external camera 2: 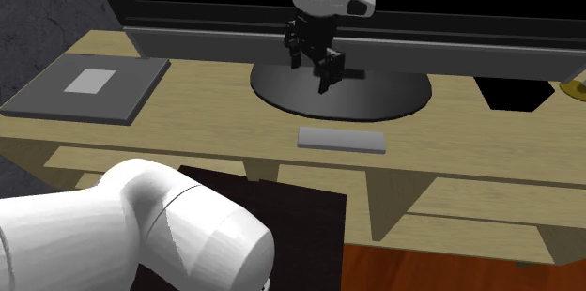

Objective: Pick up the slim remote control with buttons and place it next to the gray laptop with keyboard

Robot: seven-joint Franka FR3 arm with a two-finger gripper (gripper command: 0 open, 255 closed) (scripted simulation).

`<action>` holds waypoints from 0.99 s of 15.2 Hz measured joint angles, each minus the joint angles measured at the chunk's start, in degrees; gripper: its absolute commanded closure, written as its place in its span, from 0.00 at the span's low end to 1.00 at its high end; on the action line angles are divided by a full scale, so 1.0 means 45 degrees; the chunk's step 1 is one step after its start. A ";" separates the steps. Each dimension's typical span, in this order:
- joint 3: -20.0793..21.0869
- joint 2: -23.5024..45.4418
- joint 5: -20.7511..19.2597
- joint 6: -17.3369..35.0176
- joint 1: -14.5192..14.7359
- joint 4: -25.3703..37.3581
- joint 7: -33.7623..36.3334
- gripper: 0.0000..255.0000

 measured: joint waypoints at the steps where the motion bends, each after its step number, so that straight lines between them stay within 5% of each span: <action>1: 0.0033 0.0165 -0.0076 0.0391 -0.0241 -0.0242 0.0451 0.00; 10: -0.0083 0.1628 -0.1110 0.3224 -0.2670 -0.1785 0.4207 0.00; 15: -0.0144 0.2382 -0.1267 0.4444 -0.2962 -0.2271 0.4630 0.00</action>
